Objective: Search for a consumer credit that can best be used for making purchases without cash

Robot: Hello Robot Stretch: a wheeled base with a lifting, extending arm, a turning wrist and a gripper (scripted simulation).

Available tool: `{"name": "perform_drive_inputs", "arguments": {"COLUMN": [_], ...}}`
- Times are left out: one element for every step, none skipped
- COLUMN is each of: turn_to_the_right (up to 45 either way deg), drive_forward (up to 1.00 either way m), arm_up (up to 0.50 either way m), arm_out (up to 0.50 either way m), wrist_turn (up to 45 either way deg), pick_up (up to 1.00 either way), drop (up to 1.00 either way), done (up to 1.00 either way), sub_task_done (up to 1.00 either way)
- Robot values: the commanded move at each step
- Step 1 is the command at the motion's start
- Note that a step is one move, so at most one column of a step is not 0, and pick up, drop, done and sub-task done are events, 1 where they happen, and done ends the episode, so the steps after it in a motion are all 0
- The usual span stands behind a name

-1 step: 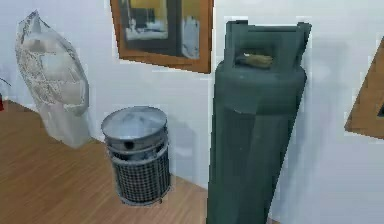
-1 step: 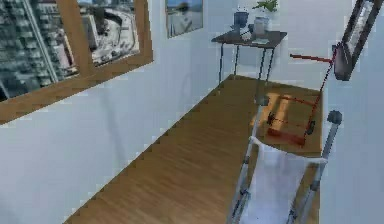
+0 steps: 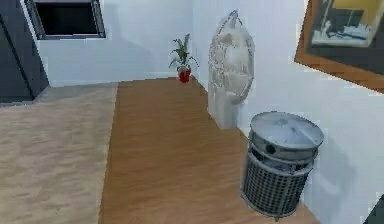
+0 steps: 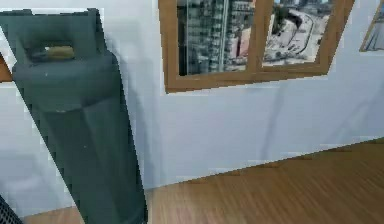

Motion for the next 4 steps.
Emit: {"name": "perform_drive_inputs", "arguments": {"turn_to_the_right": [-21.0,0.0,-39.0,0.0], "drive_forward": [0.00,0.05,0.00,1.00], "arm_up": [0.00,0.00,0.00,0.00], "arm_out": [0.00,0.00,0.00,0.00], "wrist_turn": [0.0,0.0,0.0,0.0], "pick_up": [0.00,0.00,0.00,0.00], "drop": [0.00,0.00,0.00,0.00], "done": [0.00,0.00,0.00,0.00], "sub_task_done": [0.00,0.00,0.00,0.00]}}
